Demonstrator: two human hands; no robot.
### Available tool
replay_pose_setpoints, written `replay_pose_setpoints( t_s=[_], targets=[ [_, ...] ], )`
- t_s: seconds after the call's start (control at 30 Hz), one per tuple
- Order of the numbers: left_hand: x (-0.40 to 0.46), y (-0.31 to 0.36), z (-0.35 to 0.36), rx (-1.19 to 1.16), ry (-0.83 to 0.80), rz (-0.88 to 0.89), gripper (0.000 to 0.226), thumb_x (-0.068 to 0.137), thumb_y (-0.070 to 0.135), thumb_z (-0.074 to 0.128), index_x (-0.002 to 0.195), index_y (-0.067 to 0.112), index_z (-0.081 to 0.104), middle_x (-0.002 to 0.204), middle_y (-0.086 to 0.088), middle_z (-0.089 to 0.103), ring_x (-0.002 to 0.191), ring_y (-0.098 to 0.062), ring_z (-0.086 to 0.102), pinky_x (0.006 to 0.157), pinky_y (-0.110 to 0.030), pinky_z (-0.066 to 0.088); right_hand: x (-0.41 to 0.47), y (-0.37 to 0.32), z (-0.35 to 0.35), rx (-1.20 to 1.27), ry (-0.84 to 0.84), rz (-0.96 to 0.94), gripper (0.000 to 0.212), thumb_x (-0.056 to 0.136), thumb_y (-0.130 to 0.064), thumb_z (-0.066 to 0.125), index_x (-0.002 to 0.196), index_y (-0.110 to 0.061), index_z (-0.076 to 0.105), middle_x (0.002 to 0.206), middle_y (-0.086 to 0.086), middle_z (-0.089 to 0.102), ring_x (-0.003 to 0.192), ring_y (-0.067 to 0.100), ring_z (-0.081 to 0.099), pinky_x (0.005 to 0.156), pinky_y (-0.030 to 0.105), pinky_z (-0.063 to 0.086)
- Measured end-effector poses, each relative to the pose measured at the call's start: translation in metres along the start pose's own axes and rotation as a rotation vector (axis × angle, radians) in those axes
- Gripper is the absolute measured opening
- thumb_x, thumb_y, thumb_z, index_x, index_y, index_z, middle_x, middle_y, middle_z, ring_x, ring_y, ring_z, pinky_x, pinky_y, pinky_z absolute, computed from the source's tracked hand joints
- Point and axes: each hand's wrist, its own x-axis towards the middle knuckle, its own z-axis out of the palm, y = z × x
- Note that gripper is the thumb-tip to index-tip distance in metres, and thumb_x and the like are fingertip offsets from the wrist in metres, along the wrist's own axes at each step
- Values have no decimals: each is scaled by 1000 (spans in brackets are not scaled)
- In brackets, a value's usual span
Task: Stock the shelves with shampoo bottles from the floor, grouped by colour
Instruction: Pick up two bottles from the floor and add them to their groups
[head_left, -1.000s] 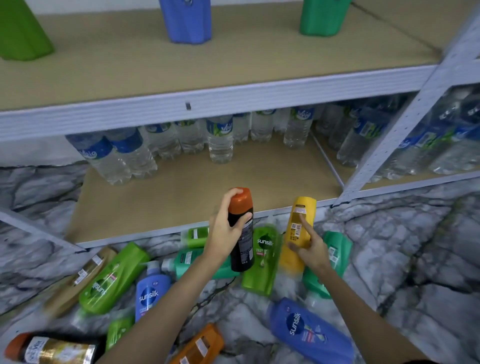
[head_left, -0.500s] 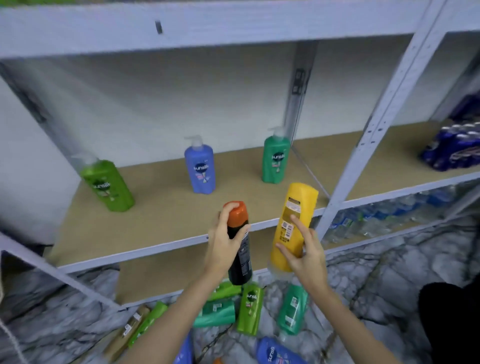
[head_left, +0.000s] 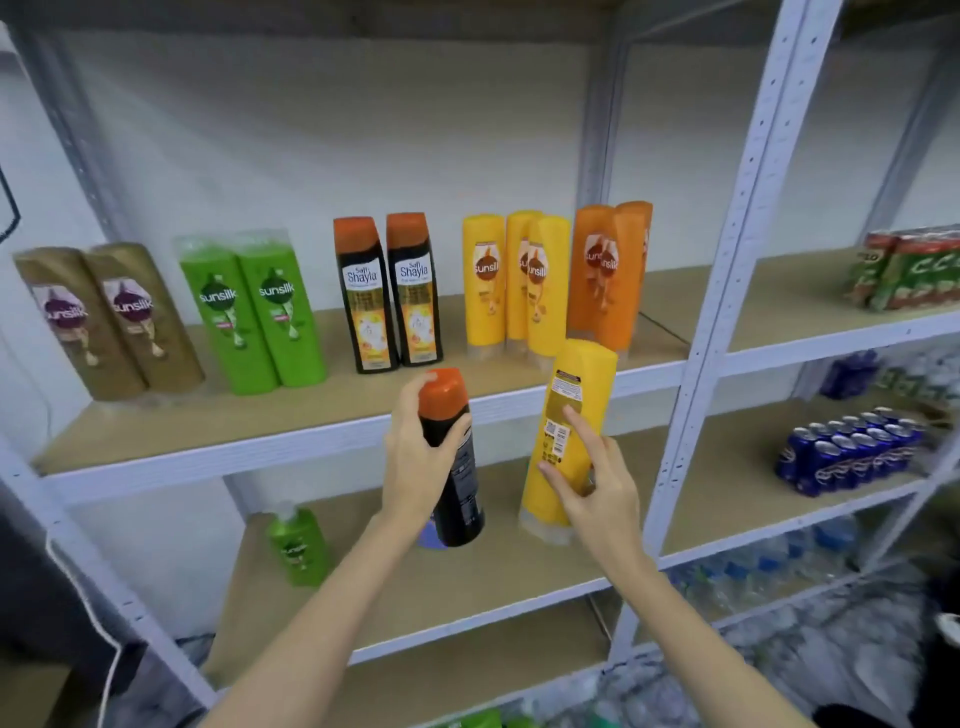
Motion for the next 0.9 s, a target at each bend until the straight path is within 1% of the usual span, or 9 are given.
replay_pose_setpoints(
  t_s=[0.1, 0.27, 0.37, 0.47, 0.53, 0.63, 0.7, 0.83, 0.9],
  targets=[
    [19, 14, -13, 62, 73, 141, 49, 79, 11, 71, 122, 14, 47, 120, -4, 51, 107, -6, 45, 90, -8, 36, 30, -15, 1, 8, 34, -33, 62, 81, -34, 66, 134, -44, 34, 112, 8, 58, 95, 16, 60, 72, 28, 53],
    [40, 21, -22, 125, 131, 244, 55, 78, 9, 72, 118, 29, 41, 117, -3, 49, 105, 0, 42, 92, -1, 31, 74, -17, 19, -14, 58, -57, 57, 81, -37, 68, 133, -32, 45, 111, 8, 58, 87, 23, 61, 63, 35, 54],
    [57, 17, -22, 144, 173, 223, 53, 77, 12, 73, 117, 31, 43, 118, -5, 51, 104, 0, 44, 89, -3, 34, 103, -12, 33, -47, 60, -138, 54, 82, -46, 60, 132, -35, 44, 110, 10, 58, 92, 21, 61, 64, 31, 53],
    [76, 13, -21, 168, 224, 227, 50, 76, 15, 74, 118, 24, 48, 116, -7, 53, 100, 1, 45, 87, -11, 38, 131, -6, 50, -94, 61, -160, 54, 83, -42, 63, 132, -39, 40, 111, 11, 56, 94, 22, 60, 62, 30, 53],
    [90, 10, -21, 197, 268, 237, 49, 75, 14, 75, 118, 16, 52, 114, -9, 54, 100, 0, 45, 89, -7, 36, 148, -2, 61, -105, 58, -153, 58, 81, -35, 68, 132, -39, 41, 112, 12, 56, 90, 24, 61, 61, 31, 53],
    [109, 9, -21, 250, 311, 227, 48, 74, 15, 75, 118, 13, 54, 111, -10, 56, 100, -4, 46, 89, 0, 29, 169, 2, 77, -126, 19, -133, 58, 79, -31, 72, 131, -35, 47, 109, 12, 55, 90, 26, 60, 58, 32, 53],
    [119, 10, -21, 268, 329, 238, 48, 74, 15, 76, 118, 14, 55, 112, -9, 57, 100, -4, 47, 89, 0, 29, 177, 7, 87, -143, -21, -144, 60, 76, -28, 74, 129, -35, 46, 105, 14, 54, 86, 27, 60, 53, 32, 52],
    [137, 19, -15, 295, 373, 263, 46, 74, 16, 75, 116, 13, 56, 110, -10, 56, 93, 4, 43, 85, 3, 28, 182, 15, 102, -196, -64, -125, 67, 71, -31, 78, 126, -39, 41, 99, 14, 55, 73, 26, 60, 42, 30, 49],
    [146, 23, -9, 310, 375, 266, 45, 76, 17, 74, 117, 13, 56, 110, -12, 53, 91, 0, 45, 82, 1, 31, 182, 17, 108, -230, -44, -141, 67, 68, -32, 80, 124, -37, 43, 96, 14, 56, 70, 26, 60, 39, 28, 47]
  ],
)
